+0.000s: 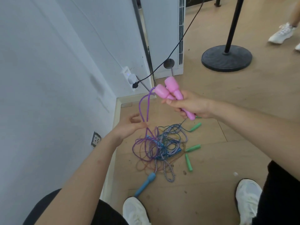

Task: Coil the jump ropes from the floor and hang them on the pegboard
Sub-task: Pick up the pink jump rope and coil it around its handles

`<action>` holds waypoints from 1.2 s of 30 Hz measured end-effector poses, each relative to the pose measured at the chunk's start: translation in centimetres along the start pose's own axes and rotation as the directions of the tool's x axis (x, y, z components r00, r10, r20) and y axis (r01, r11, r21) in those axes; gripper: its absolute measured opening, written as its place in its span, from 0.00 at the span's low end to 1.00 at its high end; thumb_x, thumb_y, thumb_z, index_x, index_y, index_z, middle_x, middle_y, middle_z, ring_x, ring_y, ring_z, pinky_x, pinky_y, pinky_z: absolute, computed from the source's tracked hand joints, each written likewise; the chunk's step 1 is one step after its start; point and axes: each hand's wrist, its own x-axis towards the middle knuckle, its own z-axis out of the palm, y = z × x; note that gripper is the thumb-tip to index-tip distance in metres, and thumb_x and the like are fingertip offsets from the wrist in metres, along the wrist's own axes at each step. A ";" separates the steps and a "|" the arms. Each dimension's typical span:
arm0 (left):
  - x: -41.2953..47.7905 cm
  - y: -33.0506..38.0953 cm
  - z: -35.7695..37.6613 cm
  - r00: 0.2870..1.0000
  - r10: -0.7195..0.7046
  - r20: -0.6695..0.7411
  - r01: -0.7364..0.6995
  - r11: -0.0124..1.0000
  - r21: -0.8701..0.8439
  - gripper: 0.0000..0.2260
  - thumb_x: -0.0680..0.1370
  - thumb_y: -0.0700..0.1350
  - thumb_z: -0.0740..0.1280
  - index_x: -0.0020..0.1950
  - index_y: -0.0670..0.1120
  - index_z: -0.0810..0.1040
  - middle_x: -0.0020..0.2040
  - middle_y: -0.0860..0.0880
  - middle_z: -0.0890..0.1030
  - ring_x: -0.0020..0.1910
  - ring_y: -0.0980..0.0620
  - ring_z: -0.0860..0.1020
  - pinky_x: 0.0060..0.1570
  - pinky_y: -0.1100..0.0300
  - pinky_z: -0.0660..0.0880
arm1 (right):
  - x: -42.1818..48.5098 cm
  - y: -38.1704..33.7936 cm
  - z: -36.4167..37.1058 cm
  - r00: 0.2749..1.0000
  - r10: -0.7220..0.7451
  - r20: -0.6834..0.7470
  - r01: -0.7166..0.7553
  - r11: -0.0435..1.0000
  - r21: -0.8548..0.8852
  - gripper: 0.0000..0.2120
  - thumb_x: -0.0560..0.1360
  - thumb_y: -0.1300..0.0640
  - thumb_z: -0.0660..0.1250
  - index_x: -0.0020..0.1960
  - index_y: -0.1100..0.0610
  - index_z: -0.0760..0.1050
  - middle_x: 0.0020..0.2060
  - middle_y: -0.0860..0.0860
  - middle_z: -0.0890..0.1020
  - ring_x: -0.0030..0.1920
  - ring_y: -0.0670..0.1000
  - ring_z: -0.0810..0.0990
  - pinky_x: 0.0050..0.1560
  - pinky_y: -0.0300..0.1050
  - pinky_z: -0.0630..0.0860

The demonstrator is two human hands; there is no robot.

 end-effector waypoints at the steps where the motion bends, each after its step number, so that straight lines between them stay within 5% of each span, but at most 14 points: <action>1: -0.2 0.1 0.0 1.000 0.012 -0.010 -0.013 1.000 -0.025 0.43 0.67 0.53 0.79 0.78 0.50 0.64 0.72 0.48 0.74 0.69 0.49 0.73 0.64 0.57 0.68 | -0.1 -0.1 0.1 0.998 0.011 0.060 -0.010 1.000 -0.028 0.15 0.81 0.55 0.65 0.61 0.66 0.71 0.27 0.49 0.68 0.24 0.47 0.66 0.23 0.38 0.66; 6: -1.7 1.4 0.4 0.927 0.359 0.113 -0.346 0.931 -0.116 0.52 0.65 0.49 0.80 0.81 0.62 0.51 0.81 0.57 0.58 0.79 0.56 0.58 0.72 0.54 0.60 | -0.9 -0.5 -0.1 0.922 0.128 0.364 -0.038 0.969 -0.245 0.09 0.78 0.59 0.70 0.47 0.60 0.70 0.27 0.52 0.68 0.25 0.49 0.65 0.24 0.38 0.65; 8: -1.8 1.9 0.9 0.878 0.437 0.194 -0.418 0.899 -0.131 0.48 0.68 0.46 0.80 0.80 0.60 0.56 0.79 0.55 0.63 0.77 0.57 0.62 0.74 0.52 0.60 | -1.4 -0.8 0.0 0.892 0.147 0.426 -0.013 0.953 -0.301 0.08 0.78 0.62 0.70 0.44 0.61 0.71 0.27 0.51 0.70 0.25 0.49 0.66 0.24 0.38 0.66; 11: -2.1 3.0 1.7 0.824 0.497 0.270 -0.461 0.867 -0.189 0.30 0.74 0.35 0.74 0.74 0.44 0.69 0.64 0.51 0.80 0.63 0.55 0.77 0.61 0.58 0.73 | -1.8 -1.0 0.1 0.883 0.122 0.452 0.025 0.952 -0.305 0.05 0.77 0.65 0.69 0.45 0.59 0.74 0.30 0.50 0.73 0.26 0.47 0.68 0.25 0.38 0.67; 16: -2.1 3.2 1.7 0.867 0.460 0.191 -0.424 0.883 -0.200 0.13 0.79 0.38 0.69 0.64 0.40 0.78 0.39 0.46 0.79 0.35 0.50 0.79 0.44 0.56 0.78 | -2.6 -0.7 -1.5 0.929 0.103 0.356 0.031 0.935 -0.353 0.08 0.78 0.66 0.68 0.56 0.61 0.76 0.29 0.50 0.72 0.27 0.48 0.68 0.29 0.42 0.69; 20: -2.1 2.9 2.1 0.898 0.439 0.037 -0.426 0.886 -0.182 0.08 0.80 0.40 0.67 0.58 0.40 0.81 0.29 0.53 0.72 0.28 0.57 0.69 0.34 0.62 0.74 | -3.7 -0.8 -2.1 0.949 0.096 0.301 0.020 0.932 -0.362 0.09 0.78 0.67 0.68 0.56 0.58 0.75 0.28 0.45 0.75 0.28 0.47 0.71 0.31 0.43 0.73; 25: -2.7 3.1 2.5 0.886 0.462 -0.039 -0.462 0.871 -0.167 0.05 0.80 0.44 0.67 0.47 0.47 0.82 0.30 0.55 0.71 0.28 0.56 0.69 0.35 0.63 0.72 | -3.7 -0.4 -1.6 0.967 0.090 0.237 -0.013 0.951 -0.310 0.08 0.82 0.62 0.63 0.61 0.59 0.72 0.39 0.54 0.81 0.34 0.53 0.78 0.35 0.46 0.77; 29: -3.3 3.8 2.8 0.871 0.485 -0.078 -0.491 0.857 -0.157 0.09 0.80 0.48 0.65 0.42 0.45 0.78 0.31 0.51 0.70 0.30 0.54 0.69 0.38 0.61 0.74 | -3.8 -0.6 -0.4 0.968 0.042 0.246 0.017 0.972 -0.233 0.05 0.82 0.52 0.63 0.48 0.50 0.70 0.34 0.52 0.72 0.27 0.47 0.65 0.25 0.38 0.61; 33: -2.6 3.6 2.2 0.907 0.392 -0.153 -0.418 0.885 -0.208 0.12 0.85 0.46 0.59 0.59 0.43 0.80 0.34 0.49 0.71 0.33 0.52 0.71 0.40 0.59 0.75 | -3.2 -0.7 -0.3 0.996 -0.006 0.094 0.008 1.000 -0.022 0.03 0.83 0.53 0.62 0.52 0.52 0.71 0.28 0.45 0.69 0.25 0.43 0.60 0.23 0.36 0.55; 36: -1.9 2.9 2.0 0.907 0.357 -0.223 -0.401 0.893 -0.202 0.12 0.86 0.44 0.58 0.58 0.42 0.79 0.33 0.51 0.72 0.29 0.53 0.71 0.37 0.57 0.73 | -2.6 -1.1 -0.7 0.995 0.001 -0.098 0.027 0.958 0.286 0.06 0.82 0.55 0.62 0.48 0.54 0.69 0.29 0.47 0.68 0.23 0.42 0.61 0.21 0.34 0.56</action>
